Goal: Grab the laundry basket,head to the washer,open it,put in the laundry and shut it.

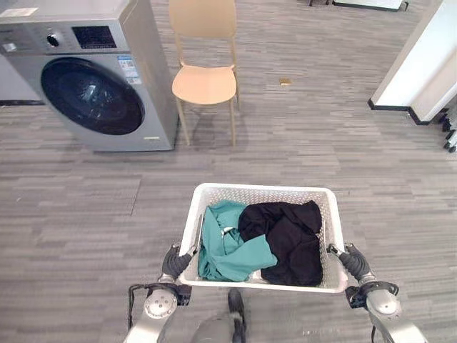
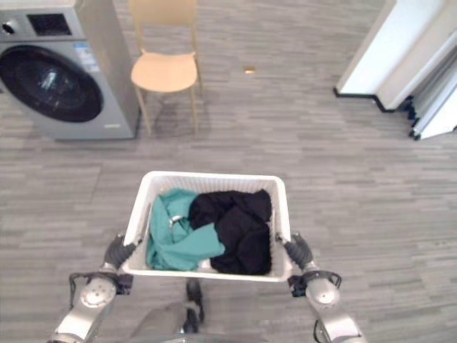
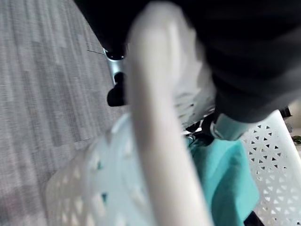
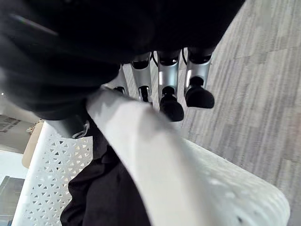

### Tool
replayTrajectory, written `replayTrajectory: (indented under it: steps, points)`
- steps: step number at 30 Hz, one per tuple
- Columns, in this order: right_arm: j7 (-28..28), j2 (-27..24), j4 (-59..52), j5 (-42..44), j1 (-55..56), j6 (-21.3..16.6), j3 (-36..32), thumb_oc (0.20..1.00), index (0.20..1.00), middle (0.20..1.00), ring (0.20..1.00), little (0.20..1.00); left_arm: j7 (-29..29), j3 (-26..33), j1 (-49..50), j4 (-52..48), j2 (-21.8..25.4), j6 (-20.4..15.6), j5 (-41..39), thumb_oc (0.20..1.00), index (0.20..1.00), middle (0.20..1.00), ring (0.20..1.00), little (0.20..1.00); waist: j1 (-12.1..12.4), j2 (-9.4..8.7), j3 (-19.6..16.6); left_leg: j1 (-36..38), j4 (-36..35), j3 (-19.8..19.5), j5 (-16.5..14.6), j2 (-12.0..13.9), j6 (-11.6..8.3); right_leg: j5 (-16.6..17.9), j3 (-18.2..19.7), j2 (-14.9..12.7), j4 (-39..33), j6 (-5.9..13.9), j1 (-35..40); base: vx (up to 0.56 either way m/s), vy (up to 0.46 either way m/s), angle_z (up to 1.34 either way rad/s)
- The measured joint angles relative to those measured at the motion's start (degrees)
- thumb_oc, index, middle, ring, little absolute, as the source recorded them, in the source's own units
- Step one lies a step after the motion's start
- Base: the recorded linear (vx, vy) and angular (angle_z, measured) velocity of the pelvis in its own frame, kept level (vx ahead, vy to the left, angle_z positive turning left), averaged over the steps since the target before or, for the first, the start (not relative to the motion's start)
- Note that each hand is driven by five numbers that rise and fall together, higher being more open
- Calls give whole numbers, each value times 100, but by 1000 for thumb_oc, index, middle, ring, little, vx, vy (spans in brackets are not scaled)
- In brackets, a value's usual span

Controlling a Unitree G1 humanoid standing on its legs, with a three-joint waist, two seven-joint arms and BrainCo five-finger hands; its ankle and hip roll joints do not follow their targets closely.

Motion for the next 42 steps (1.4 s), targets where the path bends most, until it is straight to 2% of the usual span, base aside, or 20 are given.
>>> replayTrajectory:
  steps: [3, 4, 5, 7, 10, 13, 15, 17, 18, 20, 22, 24, 25, 29, 32, 34, 36, 38, 39, 42]
  points:
    - [-16, 36, -72, -29, -187, -3, -20, 200, 200, 200, 200, 200, 1, 23, -237, 19, 60, -11, -4, 200, 200, 200, 200, 200, -117, 135, 110, 636, -392, -264, 2, -14, -193, -439, 5, -118, 284, -27, -1513, 362, 107, 34]
    - [-16, -9, -81, -29, -190, -3, 0, 200, 200, 200, 200, 200, 1, 32, -241, 15, 38, -19, -4, 200, 200, 200, 200, 200, -163, 227, 146, 809, -397, -322, -205, 0, -386, -443, -48, -121, 70, -22, -1936, 515, 96, 13]
    - [-8, -107, -90, -28, -234, -18, 41, 200, 200, 200, 200, 200, 5, 71, -186, -32, 11, -88, -4, 200, 200, 200, 200, 200, -125, 367, 169, 922, -394, -311, -598, 107, -275, -416, -243, -65, -265, 10, -2340, 249, -15, -7]
    - [19, -46, -46, -29, -204, -15, 61, 200, 200, 200, 200, 200, 7, 108, -23, 15, 22, -121, -13, 200, 200, 200, 200, 200, -185, 372, 261, 1281, -357, -412, -646, 64, -540, -77, -508, -64, -1471, -24, -2882, 573, -52, 45]
    - [65, -39, 41, -28, 24, 10, 87, 200, 200, 200, 200, 200, -6, 43, 236, 25, -14, -112, -8, 200, 200, 200, 200, 200, -277, 373, 279, 1816, -398, -711, -961, 61, -769, 475, -556, 207, -3216, 5, -2887, 327, -78, 78]
    - [99, -52, 197, -28, 206, 9, 53, 200, 200, 200, 200, 200, -32, -73, 439, 60, -115, -59, 11, 200, 200, 200, 200, 200, -303, 330, 275, 2453, -252, -976, -1184, 19, -1011, 1139, -470, 216, -3397, -390, -2386, 437, -206, 89]
    - [101, -57, 308, -25, 212, 15, 14, 200, 200, 200, 200, 200, -30, -91, 446, 71, -216, 0, 56, 200, 200, 200, 200, 200, -270, 374, 252, 2424, 360, -1123, -1260, 166, -1120, 1465, -420, 215, -3059, -498, -2247, 351, -234, 101]
    - [163, -70, 306, -25, 170, 6, 20, 200, 200, 200, 200, 200, -30, -71, 399, 80, -203, 1, 55, 200, 200, 200, 200, 200, -258, 354, 203, 1885, 2158, -1034, -1176, 454, -1290, 1787, -467, 324, -3168, -696, -1737, 240, -196, 91]
    - [165, -89, 259, -25, 167, -22, 11, 200, 200, 200, 200, 200, -30, -65, 391, 77, -184, -10, 54, 200, 200, 200, 200, 200, -238, 332, 174, 1650, 2603, -1009, -1207, 555, -1364, 1896, -453, 356, -3273, -1017, -1602, 359, -222, 41]
    - [137, -123, 228, -23, -152, -59, -59, 200, 200, 200, 200, 200, -22, 14, 284, -44, -192, -15, 38, 200, 200, 200, 200, 200, -78, 388, 124, 672, 3757, -826, -1318, 952, -1356, 1684, -423, 650, -3557, -1224, -1210, 295, -101, 6]
    - [105, -132, 205, -23, -261, -59, -60, 200, 200, 200, 200, 200, -23, 34, 223, -44, -196, -16, -4, 200, 200, 200, 200, 200, -79, 263, 151, 369, 3292, -671, -1524, 923, -1229, 1575, -344, 648, -3919, -1272, -793, 245, -5, -12]
    - [56, -138, 180, -23, -255, -59, -70, 200, 200, 200, 200, 200, -23, 25, 197, -43, -204, -24, -5, 200, 200, 200, 200, 200, -24, 187, 166, 157, 2350, -595, -1511, 864, -1245, 1568, -242, 630, -4197, -1124, -443, 235, 38, -33]
    - [33, -141, 186, -20, -256, -62, -79, 200, 200, 200, 200, 200, -22, 11, 186, -41, -209, -36, -6, 200, 200, 200, 200, 200, -55, 188, 169, -132, 1461, -626, -1252, 891, -1316, 1499, -215, 658, -4370, -1008, -203, 352, 97, -33]
    - [24, -106, 425, -16, -231, -62, -13, 200, 200, 200, 200, 200, -27, -24, 210, 165, -283, -40, -12, 200, 200, 200, 200, 200, -49, 213, 192, -784, 9, -799, -273, 954, -1448, 1098, -53, 778, -4525, -643, 295, 259, 86, -32]
    - [15, -99, 445, -16, -143, -50, -2, 200, 200, 200, 200, 200, -27, -72, 253, 272, -330, -6, -13, 200, 200, 200, 200, 200, -58, 269, 230, -1077, -21, -729, 96, 1047, -1440, 1047, -137, 880, -4523, -633, 642, 353, 193, -31]
    - [7, -93, 432, -16, -140, -44, -4, 200, 200, 200, 200, 200, -27, -66, 239, 270, -332, -6, -12, 200, 200, 200, 200, 200, -19, 300, 238, -1085, 43, -520, 299, 959, -1197, 801, -72, 811, -4521, -408, 920, 404, 251, -53]
    - [16, -195, 307, -17, 75, -41, -11, 200, 200, 200, 200, 200, -24, -132, 373, 177, -355, -9, -10, 200, 200, 200, 200, 200, -107, 540, 118, -545, -40, -522, 690, 884, -786, 549, -30, 816, -4380, -113, 1310, 338, 272, -43]
    - [-15, -23, 301, -21, 35, -31, 13, 200, 200, 200, 200, 200, -25, -71, 272, 258, -249, -6, -11, 200, 200, 200, 200, 200, -79, 336, 98, -339, 167, -360, 408, 574, -592, 82, 104, 347, -3550, -169, 1200, 309, 264, -47]
    - [-12, -28, 190, -22, 77, -30, 8, 200, 200, 200, 200, 200, -43, -72, 130, 168, -117, -7, -10, 200, 200, 200, 200, 200, -98, 333, 94, -168, 129, -310, 267, 369, -457, -300, 89, 31, -2157, -103, 554, 306, 243, -41]
    - [-10, 34, 142, -23, 10, -32, 12, 200, 200, 200, 200, 200, -48, -40, -147, 169, 32, -7, -9, 200, 200, 200, 200, 200, -102, 323, 102, 50, 55, -299, 32, 159, -263, -399, 77, -429, -982, -13, -278, 146, 94, -15]
